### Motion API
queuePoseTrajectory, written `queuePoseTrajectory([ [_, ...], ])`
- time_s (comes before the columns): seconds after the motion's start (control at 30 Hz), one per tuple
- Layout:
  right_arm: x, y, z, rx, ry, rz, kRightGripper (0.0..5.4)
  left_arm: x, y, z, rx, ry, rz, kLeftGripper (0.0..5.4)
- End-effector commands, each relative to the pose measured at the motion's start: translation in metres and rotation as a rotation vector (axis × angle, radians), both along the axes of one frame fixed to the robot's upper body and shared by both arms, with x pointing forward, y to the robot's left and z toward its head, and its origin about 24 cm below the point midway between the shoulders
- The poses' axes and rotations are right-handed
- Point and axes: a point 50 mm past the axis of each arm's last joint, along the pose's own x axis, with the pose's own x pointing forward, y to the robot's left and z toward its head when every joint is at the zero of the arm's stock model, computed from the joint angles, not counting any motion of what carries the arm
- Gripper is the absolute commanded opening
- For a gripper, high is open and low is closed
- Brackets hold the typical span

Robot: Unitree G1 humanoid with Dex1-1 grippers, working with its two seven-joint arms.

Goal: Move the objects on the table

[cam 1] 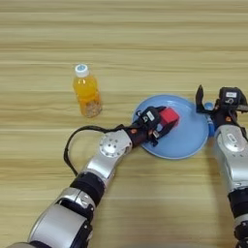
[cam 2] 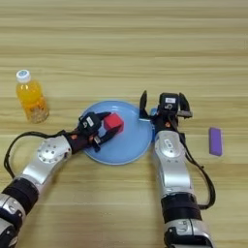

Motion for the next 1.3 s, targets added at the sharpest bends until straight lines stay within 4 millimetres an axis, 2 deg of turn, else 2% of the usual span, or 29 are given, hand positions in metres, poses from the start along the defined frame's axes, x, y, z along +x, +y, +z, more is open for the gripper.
queuePoseTrajectory([
  [0.03,0.002,0.0,0.002,0.0,0.0,-0.001,5.4,0.002,0.0,0.001,0.002,-0.004,-0.013,2.29],
  [0.33,0.002,0.0,0.001,0.0,0.002,-0.001,5.4,0.004,0.001,0.005,-0.012,-0.012,-0.003,2.29],
  [0.63,0.001,-0.001,0.001,0.0,0.003,-0.002,5.4,0.017,0.009,0.039,-0.122,-0.099,0.063,2.29],
  [0.83,0.002,-0.001,0.001,-0.001,0.004,-0.001,5.4,0.018,0.014,0.05,-0.16,-0.12,0.1,2.29],
  [1.03,0.001,-0.001,0.001,-0.001,0.003,-0.003,5.4,0.022,0.035,0.057,-0.132,-0.162,0.21,2.29],
  [1.3,0.002,-0.001,0.001,-0.002,0.002,-0.003,5.4,0.03,0.073,0.043,-0.057,-0.158,0.398,2.29],
])
